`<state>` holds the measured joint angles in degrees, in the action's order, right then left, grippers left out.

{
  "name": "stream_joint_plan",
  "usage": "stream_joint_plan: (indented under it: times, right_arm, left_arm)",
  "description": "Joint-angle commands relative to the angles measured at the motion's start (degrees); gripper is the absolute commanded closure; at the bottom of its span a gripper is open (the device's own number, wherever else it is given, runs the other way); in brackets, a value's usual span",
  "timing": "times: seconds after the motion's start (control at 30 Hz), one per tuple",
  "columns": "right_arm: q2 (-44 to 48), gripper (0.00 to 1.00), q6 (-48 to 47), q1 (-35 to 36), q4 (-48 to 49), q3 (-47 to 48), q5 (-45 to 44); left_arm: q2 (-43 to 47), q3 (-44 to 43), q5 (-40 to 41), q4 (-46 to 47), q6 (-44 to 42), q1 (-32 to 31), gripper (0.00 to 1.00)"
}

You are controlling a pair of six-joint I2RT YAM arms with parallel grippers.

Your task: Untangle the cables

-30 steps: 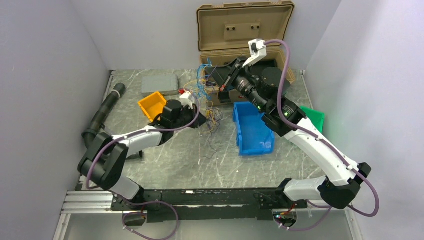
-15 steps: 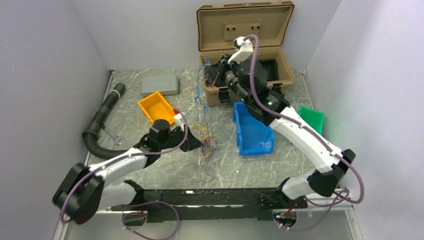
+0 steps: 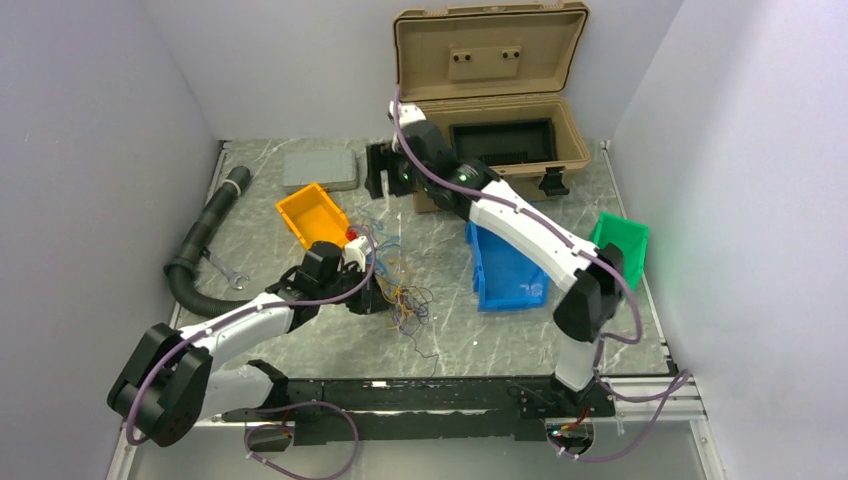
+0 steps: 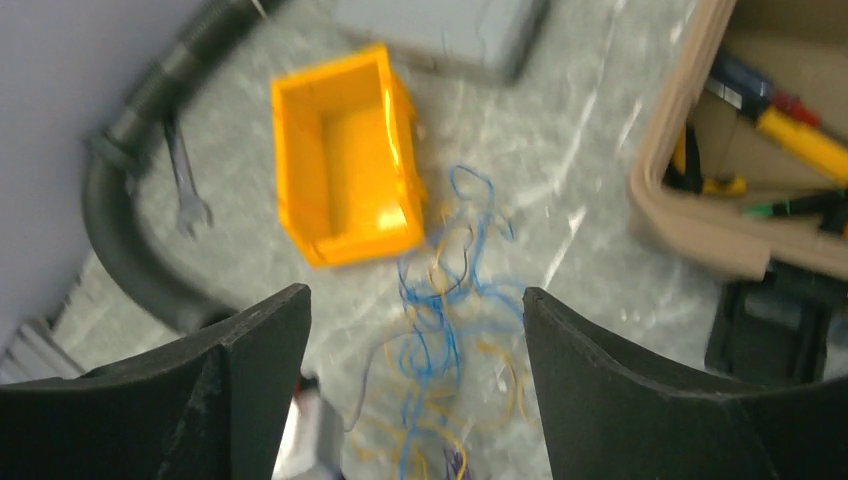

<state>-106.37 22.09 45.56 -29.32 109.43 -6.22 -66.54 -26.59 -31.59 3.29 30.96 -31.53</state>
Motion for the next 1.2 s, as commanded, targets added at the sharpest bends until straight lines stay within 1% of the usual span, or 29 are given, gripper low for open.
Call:
stream_joint_plan:
  times: [0.0, 0.07, 0.17, 0.27, 0.37, 0.47, 0.63, 0.77, 0.9, 1.17]
  right_arm:
    - [15.4, 0.21, 0.9, -1.1, 1.2, -16.2, 1.6]
    - [22.6, 0.21, 2.6, -1.9, 3.5, -28.4, 2.7]
    - [32.8, 0.23, 3.2, -2.9, 6.5, -40.7, 5.7]
    - [40.3, 0.25, 3.1, -3.2, 7.8, -50.2, 10.4]
    - [43.6, 0.27, 3.7, -3.5, 9.9, -57.1, 12.3]
    - [44.4, 0.3, 5.3, -3.5, 13.6, -62.9, 15.3]
    - [41.8, 0.38, 7.8, -3.3, 19.4, -67.0, 18.9]
    - [37.4, 0.38, 8.5, -1.3, 21.8, -67.7, 19.5]
    - [32.6, 0.38, 8.7, -0.1, 23.0, -67.4, 17.0]
    - [25.9, 0.4, 9.6, 0.4, 25.5, -67.6, 12.1]
  left_arm:
    - [-2.6, -3.5, -5.7, 4.1, 0.7, 1.2, 1.0]
    - [-3.7, -4.6, -5.6, 2.9, -0.5, 1.4, 1.0]
    - [-5.0, -5.8, -6.3, 2.2, -1.9, 1.8, 1.0]
    - [-5.6, -6.3, -7.1, 2.0, -2.6, 1.9, 1.0]
    - [-5.6, -6.7, -6.7, 1.3, -3.1, 2.5, 1.0]
    - [-5.5, -6.9, -5.9, 0.5, -3.2, 3.4, 1.0]
    - [-6.6, -6.6, -4.2, -0.2, -4.2, 4.0, 1.0]
    - [-8.7, -5.3, -4.6, 2.3, -3.8, 4.7, 1.0]
    - [-10.3, -4.4, -5.3, 4.3, -3.3, 5.2, 1.0]
    - [-10.9, -3.8, -1.8, 2.2, -3.9, 6.1, 1.0]
